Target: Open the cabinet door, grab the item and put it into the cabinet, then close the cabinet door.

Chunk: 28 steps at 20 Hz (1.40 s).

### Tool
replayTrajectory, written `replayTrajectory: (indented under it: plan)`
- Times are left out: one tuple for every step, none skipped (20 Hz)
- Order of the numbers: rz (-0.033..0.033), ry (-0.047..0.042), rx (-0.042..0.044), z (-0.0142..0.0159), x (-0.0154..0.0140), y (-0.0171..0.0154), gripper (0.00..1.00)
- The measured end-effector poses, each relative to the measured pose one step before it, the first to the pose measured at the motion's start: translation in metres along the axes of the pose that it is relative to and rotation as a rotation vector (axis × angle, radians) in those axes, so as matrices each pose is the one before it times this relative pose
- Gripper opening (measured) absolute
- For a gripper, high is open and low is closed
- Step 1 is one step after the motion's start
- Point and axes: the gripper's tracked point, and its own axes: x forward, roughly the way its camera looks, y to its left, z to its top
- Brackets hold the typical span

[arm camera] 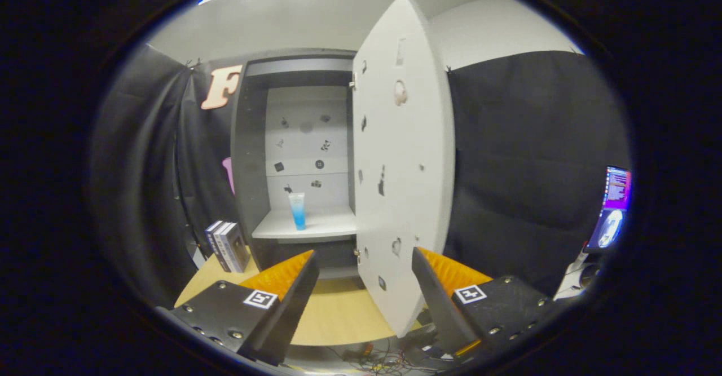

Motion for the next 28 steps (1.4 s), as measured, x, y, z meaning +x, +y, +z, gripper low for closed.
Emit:
replayTrajectory:
  plan:
    - [-0.03602,0.00160,0.00132,-0.00036,-0.00360,-0.02137,0.98]
    - [-0.03041,-0.00271,-0.00139,-0.00141,-0.00207,-0.01955,0.98]
    - [-0.03123,-0.00203,-0.00020,0.00036,0.00283,-0.01942,0.98]
    - [-0.03302,0.00341,0.00940,-0.00198,0.00659,-0.01727,0.98]
    - [-0.01708,0.01067,0.00544,-0.00262,0.00777,-0.01204,0.98]
    - [-0.02001,0.00235,0.00459,-0.00263,0.00760,-0.01158,0.99]
    - [-0.01391,0.00053,0.00632,-0.00067,0.00886,-0.01108,0.99]
    - [-0.00908,0.00084,0.01055,-0.00033,0.00816,-0.00609,0.99]
    - [-0.00128,-0.00179,0.01577,0.00150,0.00777,-0.00276,0.99]
    - [0.00918,0.00049,0.01190,-0.00061,0.00543,0.00219,0.99]
    - [0.01219,0.00062,0.00649,0.00019,0.00445,0.00332,0.99]
    - [0.00846,-0.00002,0.00185,-0.00110,0.00177,0.00137,0.99]
    - [-0.00451,0.00129,-0.00994,-0.00042,0.00224,-0.00143,0.98]
    - [0.00406,-0.00396,-0.00041,0.00063,-0.00218,0.00095,0.97]
    - [0.00289,0.00302,0.00570,0.00185,-0.00113,0.00279,0.97]
    - [0.00712,0.00060,-0.00088,-0.00101,0.00024,0.00563,0.97]
    - [-0.00627,-0.00862,-0.01155,0.00048,-0.00472,0.00249,0.96]
    - [-0.00390,-0.00044,-0.01381,-0.00055,0.00054,0.00273,0.95]
    - [0.00220,-0.00472,-0.01045,0.00033,-0.00103,0.00404,0.95]
    - [0.01120,0.00300,-0.00543,0.00002,-0.00168,0.00665,0.95]
    - [0.02111,0.00006,0.00207,0.00021,-0.00259,0.00746,0.95]
    - [0.02674,0.00122,0.00144,-0.00090,-0.00262,0.00644,0.95]
    - [0.02604,0.00304,0.00791,-0.00041,-0.00223,0.00797,0.95]
    - [0.02523,0.00517,0.00377,-0.00131,-0.00195,0.00818,0.95]
    - [0.02273,0.00175,0.00296,-0.00088,-0.00164,0.00823,0.95]
    - [0.02050,0.00276,-0.00109,-0.00056,0.00127,0.00770,0.95]
    - [0.01906,0.00143,-0.00160,0.00015,0.00030,0.00729,0.95]
    - [0.02083,0.00265,-0.00571,-0.00052,0.00021,0.00816,0.95]
